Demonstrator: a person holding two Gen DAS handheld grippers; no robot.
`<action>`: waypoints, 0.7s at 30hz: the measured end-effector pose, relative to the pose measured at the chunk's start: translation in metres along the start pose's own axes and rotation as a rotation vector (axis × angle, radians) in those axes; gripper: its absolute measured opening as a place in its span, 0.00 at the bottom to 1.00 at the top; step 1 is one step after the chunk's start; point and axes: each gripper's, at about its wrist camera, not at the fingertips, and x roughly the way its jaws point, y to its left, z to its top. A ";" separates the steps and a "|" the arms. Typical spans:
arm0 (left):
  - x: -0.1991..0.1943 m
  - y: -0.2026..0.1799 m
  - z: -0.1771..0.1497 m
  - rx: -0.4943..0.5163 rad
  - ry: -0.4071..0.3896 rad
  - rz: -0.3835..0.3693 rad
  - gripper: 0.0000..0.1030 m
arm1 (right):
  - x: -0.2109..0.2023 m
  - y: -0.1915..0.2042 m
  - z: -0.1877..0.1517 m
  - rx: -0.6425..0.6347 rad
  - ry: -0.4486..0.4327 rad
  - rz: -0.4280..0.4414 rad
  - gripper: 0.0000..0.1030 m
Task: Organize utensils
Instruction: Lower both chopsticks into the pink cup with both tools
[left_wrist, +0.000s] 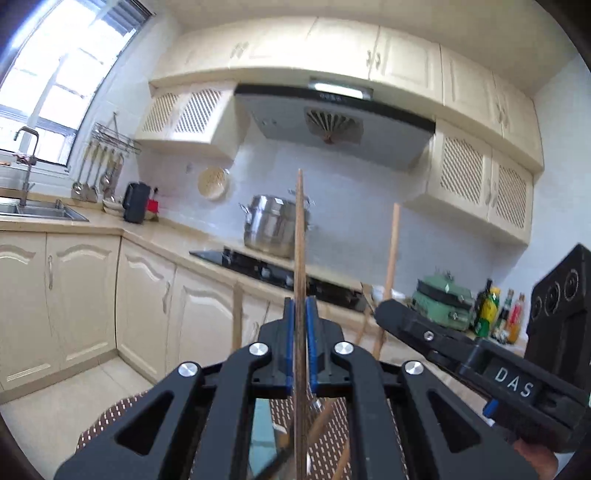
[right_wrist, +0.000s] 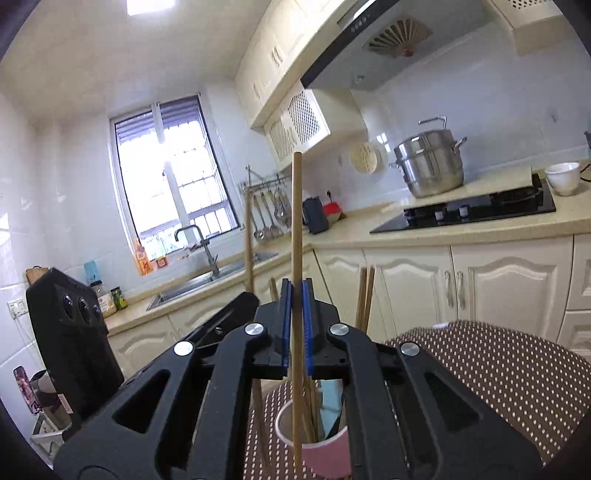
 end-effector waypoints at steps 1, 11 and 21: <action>0.003 0.001 0.002 0.008 -0.027 0.009 0.06 | 0.001 0.000 0.001 -0.003 -0.014 -0.002 0.06; 0.031 0.017 -0.014 0.043 -0.091 0.082 0.06 | 0.026 0.001 -0.018 -0.060 -0.051 -0.064 0.06; 0.022 0.019 -0.039 0.084 0.014 0.091 0.06 | 0.025 0.007 -0.037 -0.115 0.016 -0.065 0.06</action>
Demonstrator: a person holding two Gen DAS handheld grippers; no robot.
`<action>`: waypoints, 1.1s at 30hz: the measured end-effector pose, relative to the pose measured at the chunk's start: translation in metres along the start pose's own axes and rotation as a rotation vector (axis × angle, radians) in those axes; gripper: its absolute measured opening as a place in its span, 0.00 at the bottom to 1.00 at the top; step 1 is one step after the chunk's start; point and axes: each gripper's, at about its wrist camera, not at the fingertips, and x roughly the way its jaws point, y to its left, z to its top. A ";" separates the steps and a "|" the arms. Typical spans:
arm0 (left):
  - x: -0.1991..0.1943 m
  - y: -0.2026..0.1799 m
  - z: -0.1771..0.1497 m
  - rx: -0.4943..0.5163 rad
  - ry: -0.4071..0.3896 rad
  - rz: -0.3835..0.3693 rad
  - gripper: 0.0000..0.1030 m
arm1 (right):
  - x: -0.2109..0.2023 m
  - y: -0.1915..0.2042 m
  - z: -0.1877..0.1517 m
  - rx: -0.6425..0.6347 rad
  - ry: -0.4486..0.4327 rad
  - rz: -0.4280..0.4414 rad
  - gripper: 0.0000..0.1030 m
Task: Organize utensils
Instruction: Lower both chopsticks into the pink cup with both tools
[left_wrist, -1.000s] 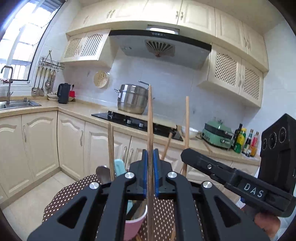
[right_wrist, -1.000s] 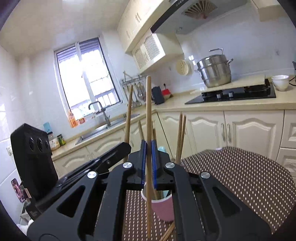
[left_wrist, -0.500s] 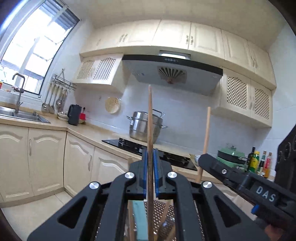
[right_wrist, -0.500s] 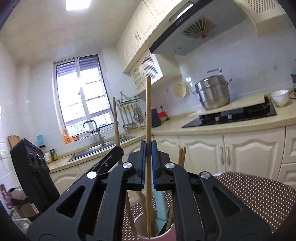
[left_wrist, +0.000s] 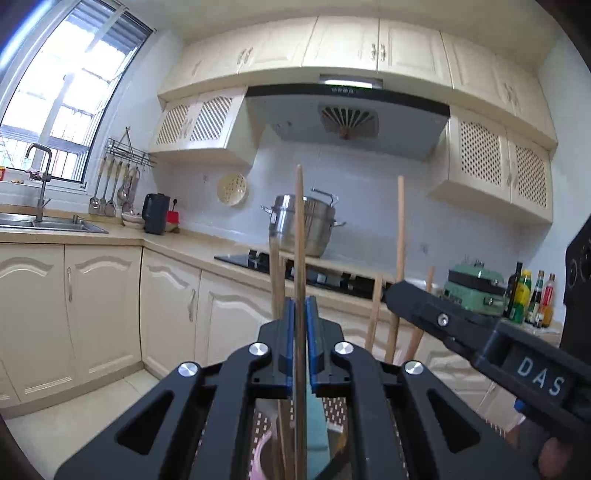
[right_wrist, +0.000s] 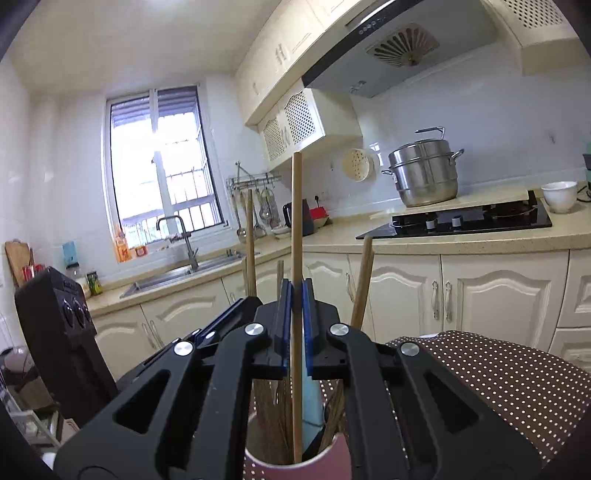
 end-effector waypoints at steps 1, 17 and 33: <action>-0.004 -0.001 -0.002 0.010 0.014 0.002 0.06 | -0.001 0.001 -0.002 -0.005 0.003 -0.002 0.06; -0.033 -0.002 -0.032 0.053 0.140 -0.019 0.06 | -0.016 0.003 -0.032 -0.038 0.117 -0.050 0.06; -0.051 -0.008 -0.026 0.061 0.190 -0.014 0.06 | -0.020 0.004 -0.045 0.007 0.195 -0.077 0.06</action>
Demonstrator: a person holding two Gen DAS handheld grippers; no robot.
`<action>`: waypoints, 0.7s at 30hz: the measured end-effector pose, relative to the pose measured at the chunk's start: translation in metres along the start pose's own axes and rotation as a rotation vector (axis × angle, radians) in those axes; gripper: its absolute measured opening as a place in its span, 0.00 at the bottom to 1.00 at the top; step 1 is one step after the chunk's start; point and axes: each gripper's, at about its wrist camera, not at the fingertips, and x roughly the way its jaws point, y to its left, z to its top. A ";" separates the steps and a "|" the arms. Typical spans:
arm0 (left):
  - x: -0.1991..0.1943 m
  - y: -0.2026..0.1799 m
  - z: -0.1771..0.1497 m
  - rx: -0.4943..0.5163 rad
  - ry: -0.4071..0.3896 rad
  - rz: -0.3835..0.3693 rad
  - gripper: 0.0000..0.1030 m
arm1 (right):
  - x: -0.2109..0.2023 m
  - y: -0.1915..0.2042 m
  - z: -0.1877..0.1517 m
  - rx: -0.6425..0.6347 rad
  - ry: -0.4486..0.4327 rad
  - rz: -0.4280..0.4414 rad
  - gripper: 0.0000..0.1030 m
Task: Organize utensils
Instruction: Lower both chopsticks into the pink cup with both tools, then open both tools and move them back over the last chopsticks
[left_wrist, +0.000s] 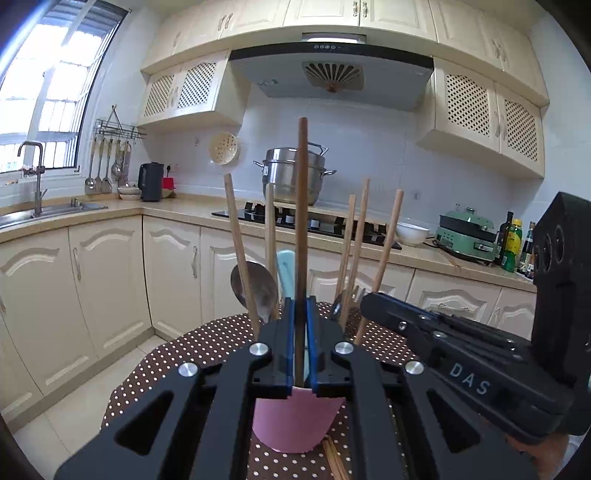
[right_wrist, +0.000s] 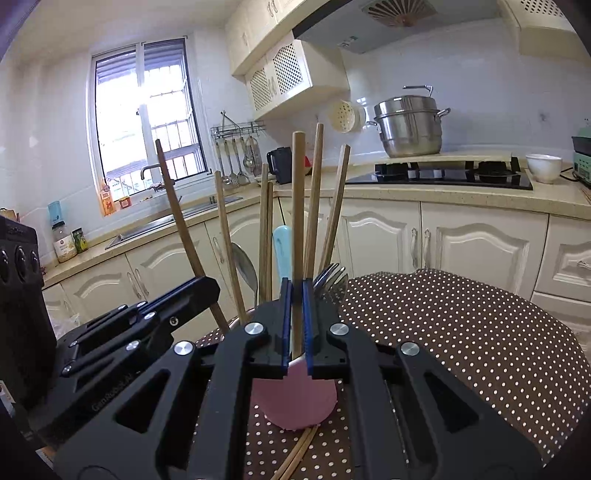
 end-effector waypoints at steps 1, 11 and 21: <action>-0.003 0.000 0.001 -0.003 0.002 0.000 0.07 | -0.001 0.001 0.000 0.002 -0.001 -0.001 0.07; -0.035 -0.003 0.013 -0.028 -0.021 0.014 0.44 | -0.024 0.006 0.008 0.040 -0.019 -0.021 0.35; -0.080 -0.003 0.021 -0.025 -0.039 0.054 0.54 | -0.062 0.012 0.014 0.044 -0.039 -0.042 0.50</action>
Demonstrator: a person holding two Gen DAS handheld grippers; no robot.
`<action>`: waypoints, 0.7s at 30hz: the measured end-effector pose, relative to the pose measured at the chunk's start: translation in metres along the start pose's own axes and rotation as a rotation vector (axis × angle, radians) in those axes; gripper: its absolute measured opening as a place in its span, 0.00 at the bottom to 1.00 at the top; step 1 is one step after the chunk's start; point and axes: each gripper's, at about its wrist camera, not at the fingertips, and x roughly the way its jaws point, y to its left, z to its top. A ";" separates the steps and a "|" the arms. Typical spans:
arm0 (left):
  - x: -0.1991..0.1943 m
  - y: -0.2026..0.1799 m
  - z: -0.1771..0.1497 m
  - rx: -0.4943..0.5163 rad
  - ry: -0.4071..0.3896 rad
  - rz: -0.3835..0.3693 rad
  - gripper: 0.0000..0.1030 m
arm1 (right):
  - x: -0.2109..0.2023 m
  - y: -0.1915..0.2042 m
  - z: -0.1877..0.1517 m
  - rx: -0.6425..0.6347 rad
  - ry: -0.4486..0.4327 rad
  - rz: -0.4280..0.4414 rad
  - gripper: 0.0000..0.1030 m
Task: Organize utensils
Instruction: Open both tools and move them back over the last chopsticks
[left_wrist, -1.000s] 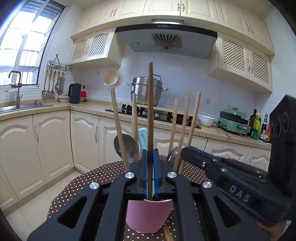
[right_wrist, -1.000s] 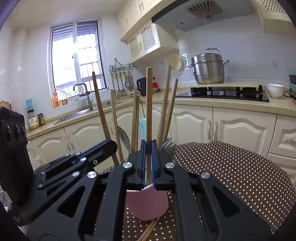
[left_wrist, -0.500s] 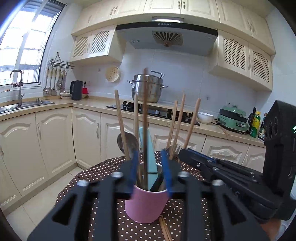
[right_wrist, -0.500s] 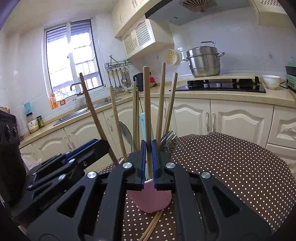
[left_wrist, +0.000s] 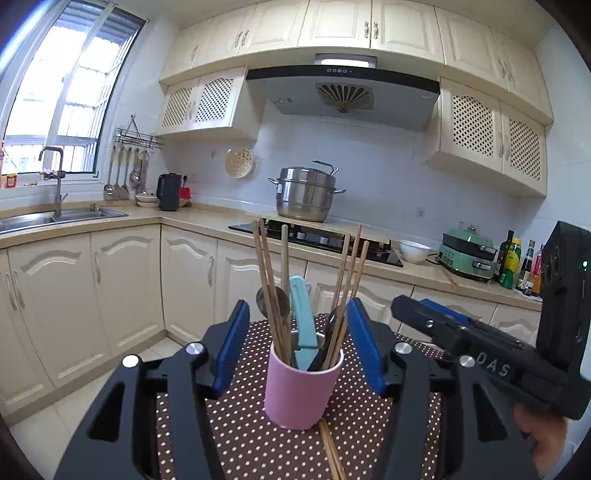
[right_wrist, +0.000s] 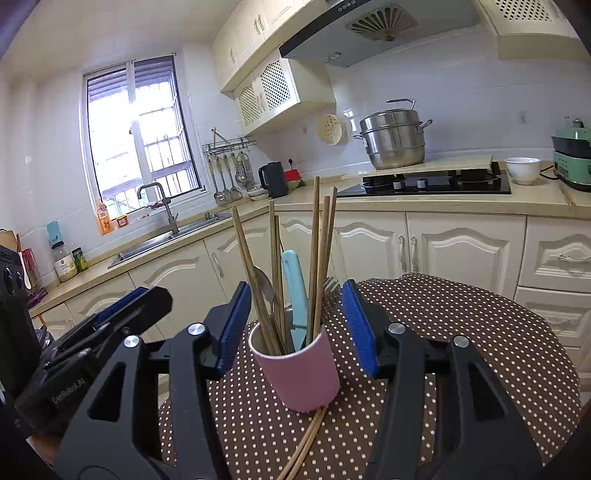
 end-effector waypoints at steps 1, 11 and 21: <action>-0.004 0.000 -0.001 0.002 0.005 0.003 0.54 | -0.004 0.000 -0.002 -0.003 0.007 -0.003 0.51; -0.004 0.005 -0.025 -0.067 0.248 -0.024 0.59 | -0.019 -0.009 -0.036 0.001 0.152 -0.056 0.61; 0.041 0.006 -0.093 -0.110 0.669 -0.030 0.59 | -0.012 -0.036 -0.091 0.035 0.331 -0.140 0.66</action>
